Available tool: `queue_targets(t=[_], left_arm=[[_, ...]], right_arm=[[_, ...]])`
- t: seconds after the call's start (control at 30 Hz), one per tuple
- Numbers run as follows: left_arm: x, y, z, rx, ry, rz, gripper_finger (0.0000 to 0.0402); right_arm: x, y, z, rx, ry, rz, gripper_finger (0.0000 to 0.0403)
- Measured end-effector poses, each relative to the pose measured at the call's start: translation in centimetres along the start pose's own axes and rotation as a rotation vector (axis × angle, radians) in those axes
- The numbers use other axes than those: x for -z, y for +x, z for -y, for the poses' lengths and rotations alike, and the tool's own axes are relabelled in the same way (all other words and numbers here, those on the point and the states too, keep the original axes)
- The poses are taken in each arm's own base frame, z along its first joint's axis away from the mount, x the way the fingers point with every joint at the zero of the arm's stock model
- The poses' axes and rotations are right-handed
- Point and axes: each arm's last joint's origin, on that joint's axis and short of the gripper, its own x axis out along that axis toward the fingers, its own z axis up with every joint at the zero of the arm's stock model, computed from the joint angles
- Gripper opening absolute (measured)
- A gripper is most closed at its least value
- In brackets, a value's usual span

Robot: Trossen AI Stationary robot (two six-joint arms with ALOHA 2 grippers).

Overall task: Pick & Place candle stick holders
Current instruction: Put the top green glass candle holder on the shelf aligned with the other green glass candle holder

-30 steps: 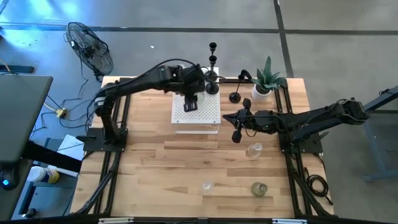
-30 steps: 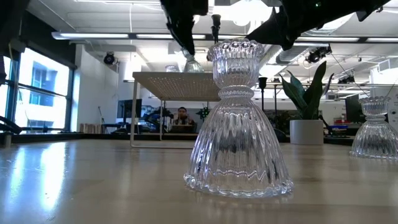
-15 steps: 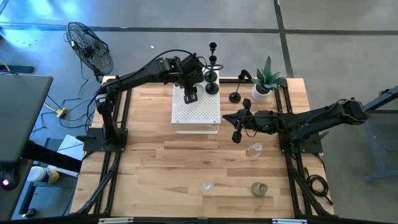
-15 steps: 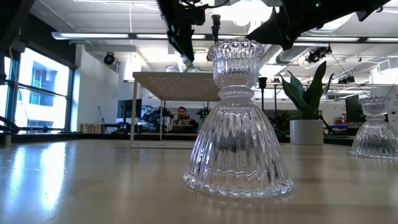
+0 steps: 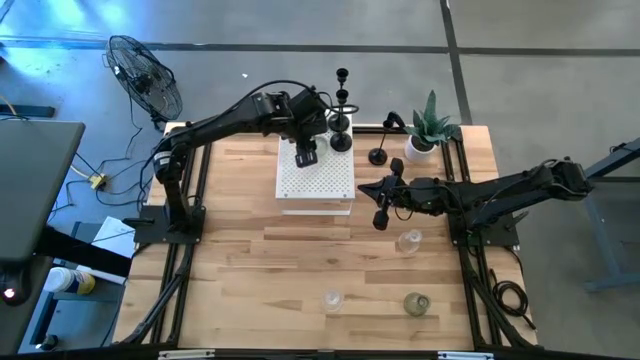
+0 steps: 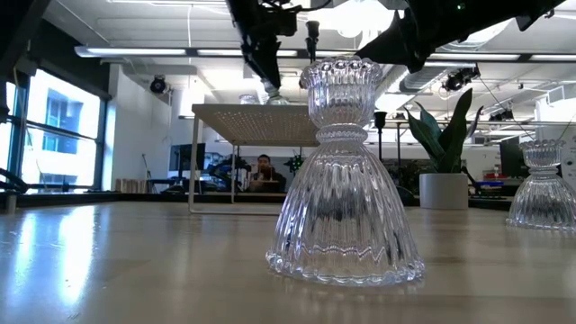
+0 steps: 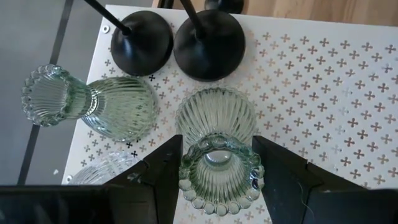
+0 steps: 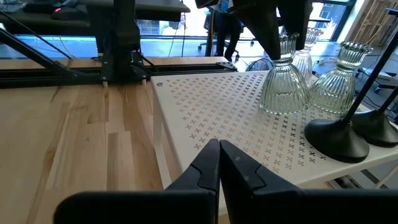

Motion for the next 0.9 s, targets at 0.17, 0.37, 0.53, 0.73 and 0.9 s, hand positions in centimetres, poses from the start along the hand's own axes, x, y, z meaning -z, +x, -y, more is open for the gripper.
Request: queue_targets(t=[0.17, 0.37, 0.53, 0.73, 0.9], left_arm=[[0.3, -0.1, 0.1, 0.005, 0.024, -0.031, 0.0175], [0.4, -1.2, -0.1, 0.026, 0.031, -0.064, 0.0175], [-0.3, -3.1, -0.5, 0.055, 0.017, 0.004, 0.0175], [0.2, -2.1, -0.7, 0.137, -0.007, -0.037, 0.0175], [0.0, -0.3, -0.5, 0.145, 0.002, -0.074, 0.0175]], right_arm=[[0.0, 0.0, 0.0, 0.0, 0.0, 0.0, 0.0001], [0.0, 0.0, 0.0, 0.0, -0.006, 0.0, 0.0002], [0.0, 0.0, 0.0, 0.0, -0.012, 0.001, 0.0001], [0.0, 0.0, 0.0, 0.0, -0.014, 0.001, 0.0001], [0.0, 0.0, 0.0, 0.0, -0.013, 0.003, 0.0001]])
